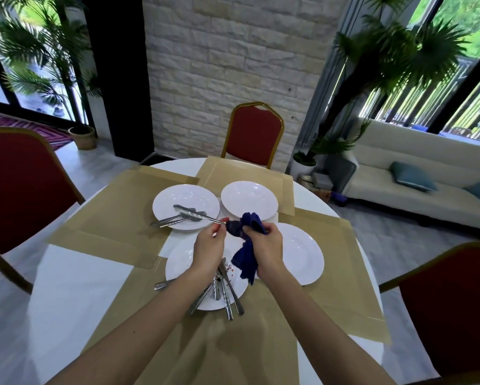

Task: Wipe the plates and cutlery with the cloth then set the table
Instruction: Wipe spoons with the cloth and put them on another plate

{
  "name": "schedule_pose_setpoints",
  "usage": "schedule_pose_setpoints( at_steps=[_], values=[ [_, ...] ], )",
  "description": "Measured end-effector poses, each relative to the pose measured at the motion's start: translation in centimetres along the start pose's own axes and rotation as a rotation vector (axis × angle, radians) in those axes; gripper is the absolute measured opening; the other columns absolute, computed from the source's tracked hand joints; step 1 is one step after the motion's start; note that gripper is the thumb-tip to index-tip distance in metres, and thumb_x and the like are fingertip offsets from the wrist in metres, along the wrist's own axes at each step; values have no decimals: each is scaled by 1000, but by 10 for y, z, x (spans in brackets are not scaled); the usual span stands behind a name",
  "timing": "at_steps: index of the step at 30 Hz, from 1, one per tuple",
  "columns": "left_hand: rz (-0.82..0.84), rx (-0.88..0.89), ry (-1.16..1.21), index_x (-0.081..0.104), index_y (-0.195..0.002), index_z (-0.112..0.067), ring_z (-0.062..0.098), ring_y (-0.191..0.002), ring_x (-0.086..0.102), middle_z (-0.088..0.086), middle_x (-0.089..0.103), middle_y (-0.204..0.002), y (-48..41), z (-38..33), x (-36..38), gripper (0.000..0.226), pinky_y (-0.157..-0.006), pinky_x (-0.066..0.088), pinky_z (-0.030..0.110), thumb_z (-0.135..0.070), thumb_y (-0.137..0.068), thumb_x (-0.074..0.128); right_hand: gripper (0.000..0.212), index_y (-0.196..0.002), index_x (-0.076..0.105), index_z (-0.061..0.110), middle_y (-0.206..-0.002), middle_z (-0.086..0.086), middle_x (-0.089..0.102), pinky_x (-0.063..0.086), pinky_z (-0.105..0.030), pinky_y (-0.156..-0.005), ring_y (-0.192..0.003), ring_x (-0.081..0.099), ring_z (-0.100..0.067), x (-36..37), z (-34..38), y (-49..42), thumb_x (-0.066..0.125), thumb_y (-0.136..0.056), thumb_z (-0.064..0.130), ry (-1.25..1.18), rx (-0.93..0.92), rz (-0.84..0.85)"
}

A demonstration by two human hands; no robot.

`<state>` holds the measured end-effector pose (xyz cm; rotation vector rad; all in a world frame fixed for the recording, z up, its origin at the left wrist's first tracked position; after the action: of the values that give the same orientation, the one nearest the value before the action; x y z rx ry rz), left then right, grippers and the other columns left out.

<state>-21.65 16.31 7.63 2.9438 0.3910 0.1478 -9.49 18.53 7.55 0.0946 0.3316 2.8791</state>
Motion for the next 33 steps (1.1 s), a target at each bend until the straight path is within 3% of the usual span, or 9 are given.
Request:
schedule_pose_setpoints(
  at_steps=[4, 7, 9, 14, 16, 20, 24, 29, 33],
  values=[
    [-44, -111, 152, 66, -93, -19, 22, -92, 61, 9, 67, -103, -8, 0, -10, 25, -80, 50, 34, -16, -99, 42, 22, -98, 58, 7, -88, -11, 66, 51, -35, -65, -70, 62, -24, 2, -5, 11, 72, -81, 8, 32, 46, 167],
    [-59, -88, -75, 62, -85, -19, 25, -86, 64, 8, 69, -94, -15, 3, -21, 27, -78, 55, 40, -19, -100, 40, 18, -96, 57, 9, -88, -10, 68, 52, -34, -57, -69, 70, -27, -3, -1, 7, 70, -83, 9, 86, -28, 142],
    [70, -59, -190, 62, -89, -13, 22, -73, 63, 8, 66, -84, -13, 2, -24, 28, -62, 55, 30, -19, -102, 38, 14, -92, 59, 18, -89, -3, 69, 53, -39, -68, -77, 69, -24, -8, 9, -1, 70, -83, 15, 228, -222, 73],
    [308, 106, -423, 62, -87, -5, 2, -40, 48, -2, 58, -60, 4, -4, -13, 29, -42, 37, 10, -14, -101, 39, 23, -94, 63, 20, -110, 5, 54, 38, -5, -79, -93, 48, 5, 2, 31, -11, 77, -77, 12, 568, -654, 193],
    [300, 192, -498, 61, -83, -8, 2, -42, 48, -9, 57, -52, 7, -4, -11, 29, -44, 37, 9, -14, -101, 39, 26, -96, 65, 15, -117, 2, 46, 36, -4, -78, -98, 41, 7, 3, 32, -16, 77, -74, 5, 664, -703, 217],
    [307, 281, -633, 59, -77, -23, 0, -50, 53, -8, 63, -68, 12, 3, -13, 30, -48, 38, 9, -18, -100, 40, 24, -92, 62, 17, -115, -4, 49, 41, -18, -85, -107, 52, -18, -12, 44, -33, 76, -76, 6, 523, -617, 15],
    [304, 300, -664, 59, -78, -22, -3, -48, 53, -9, 62, -68, 12, 4, -14, 29, -47, 38, 9, -19, -100, 40, 28, -96, 63, 14, -121, -1, 44, 31, -3, -87, -112, 46, -13, -11, 36, -22, 75, -74, 2, 640, -616, 189],
    [397, 307, -749, 60, -79, -26, 1, -54, 52, -9, 64, -74, 8, 5, -14, 27, -54, 43, 15, -22, -100, 42, 23, -92, 58, 16, -91, -5, 65, 48, -28, -65, -75, 62, -21, -25, 42, -29, 75, -78, 10, 356, -288, 127],
    [-25, 655, -1078, 64, -106, -23, 20, -96, 55, -3, 61, -103, 3, 5, -15, 19, -79, 43, 33, -22, -87, 63, 26, -90, 56, 20, -85, -12, 67, 53, -43, -69, -68, 63, -26, -27, 35, -27, 75, -73, 13, 143, -128, 10]
  ],
)
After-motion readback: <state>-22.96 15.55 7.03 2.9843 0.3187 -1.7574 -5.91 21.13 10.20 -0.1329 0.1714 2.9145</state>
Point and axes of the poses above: each hand's wrist, its own y-axis away from the middle knuckle, its own x-axis out of the palm, z = x × y, the point moved 2 cm from there along -y, towards the middle knuckle
